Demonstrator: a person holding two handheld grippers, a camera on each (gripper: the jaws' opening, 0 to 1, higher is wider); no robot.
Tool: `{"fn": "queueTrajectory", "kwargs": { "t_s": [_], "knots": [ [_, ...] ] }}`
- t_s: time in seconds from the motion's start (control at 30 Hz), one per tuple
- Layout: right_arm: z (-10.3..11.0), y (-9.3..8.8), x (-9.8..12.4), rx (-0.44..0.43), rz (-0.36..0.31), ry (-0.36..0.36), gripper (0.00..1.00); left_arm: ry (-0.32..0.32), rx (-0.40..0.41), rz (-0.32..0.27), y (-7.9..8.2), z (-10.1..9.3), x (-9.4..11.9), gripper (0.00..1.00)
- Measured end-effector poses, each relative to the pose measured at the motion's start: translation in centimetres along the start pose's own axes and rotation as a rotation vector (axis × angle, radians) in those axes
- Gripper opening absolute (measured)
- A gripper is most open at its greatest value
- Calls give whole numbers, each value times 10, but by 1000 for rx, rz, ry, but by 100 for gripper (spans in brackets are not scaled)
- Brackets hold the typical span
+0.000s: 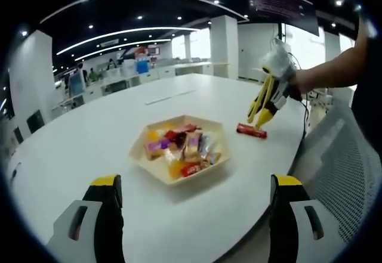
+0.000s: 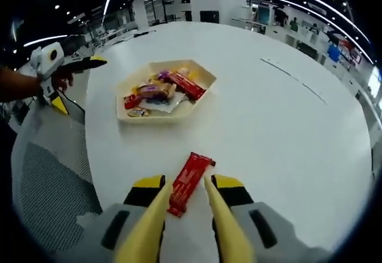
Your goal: Place the target food into the container with the food tongs after gripping and lifting it, then release it inside without dropping or visibly crushing the food.
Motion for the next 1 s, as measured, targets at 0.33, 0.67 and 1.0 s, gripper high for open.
{"fn": "queueTrajectory", "kwargs": {
  "t_s": [0.33, 0.67, 1.0],
  "knots": [
    [2, 6, -2, -36, -9, -4, 29, 0, -1, -1, 0, -1, 0, 99],
    [4, -5, 2, -30, -12, 25, 29, 3, 2, -3, 1, 0, 0, 99],
    [1, 2, 12, 26, -92, 0, 28, 2, 4, -2, 0, 1, 0, 99]
  ]
}}
Point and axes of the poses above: the point that each gripper's makers call its tool centre point, and the gripper's own axes: x roughly backward along the fingers, z roughly to its left, y roughly out of its top, the point moved 7 cm from there along x, roughly backward along the fingers, and after that the axes turned 15 degrees about x, right-handed, at the moved point
